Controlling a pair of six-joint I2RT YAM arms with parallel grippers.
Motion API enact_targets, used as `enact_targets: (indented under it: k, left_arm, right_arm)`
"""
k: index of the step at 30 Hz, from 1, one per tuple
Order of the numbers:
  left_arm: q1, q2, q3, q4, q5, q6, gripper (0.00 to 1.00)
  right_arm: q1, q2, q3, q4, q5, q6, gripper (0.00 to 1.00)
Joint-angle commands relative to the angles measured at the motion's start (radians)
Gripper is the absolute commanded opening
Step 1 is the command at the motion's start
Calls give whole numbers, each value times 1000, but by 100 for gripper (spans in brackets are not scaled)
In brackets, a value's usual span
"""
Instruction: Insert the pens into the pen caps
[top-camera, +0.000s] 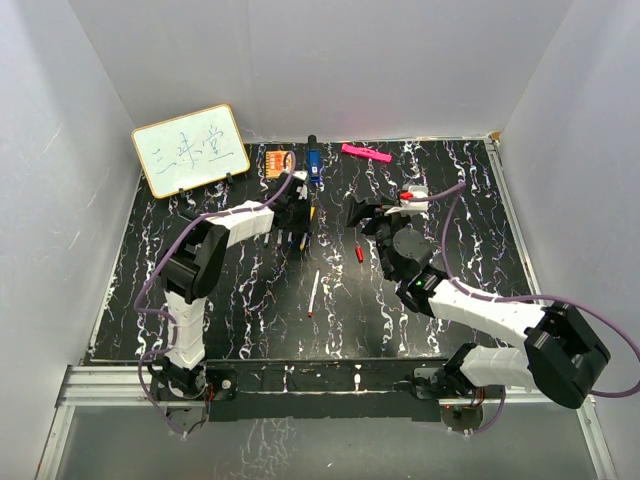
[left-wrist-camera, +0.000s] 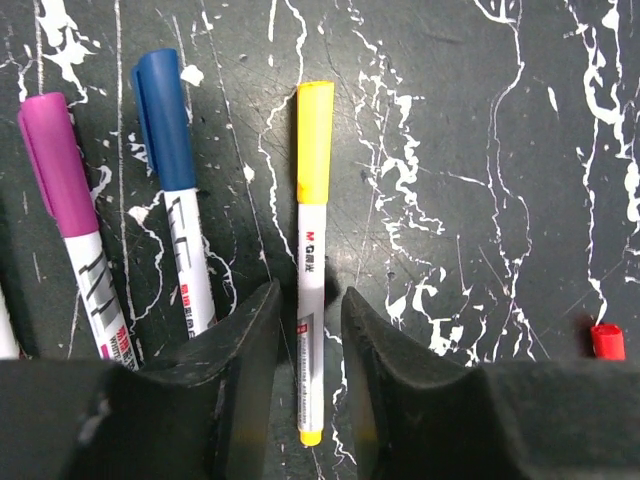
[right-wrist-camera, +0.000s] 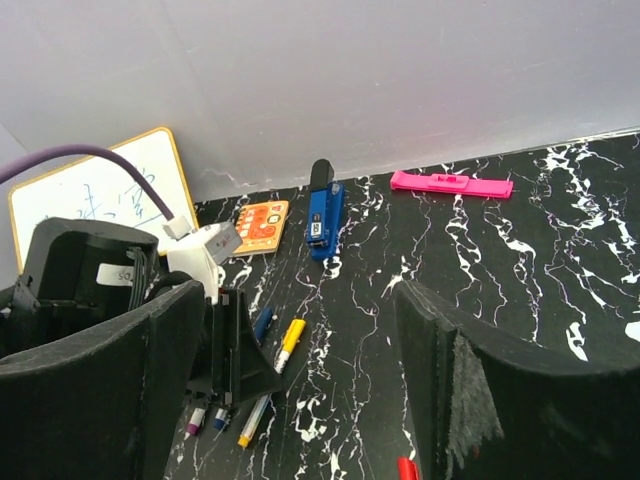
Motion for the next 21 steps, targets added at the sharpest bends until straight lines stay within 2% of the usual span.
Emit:
enact_targets:
  k: [1, 5, 10, 16, 21]
  left_arm:
    - [7, 2, 45, -45, -33, 0, 33]
    - [9, -20, 59, -57, -39, 7, 36]
    - [9, -96, 53, -52, -18, 11, 37]
    - [3, -211, -39, -53, 54, 3, 34]
    - [-49, -312, -156, -112, 58, 15, 34]
  right_arm:
    - [-3, 20, 17, 11, 0, 2, 77]
    - [-3, 30, 22, -1, 17, 0, 84]
    - [-7, 37, 21, -1, 69, 6, 84]
    - [-49, 53, 24, -61, 71, 81, 74]
    - [-183, 66, 31, -186, -76, 251, 59]
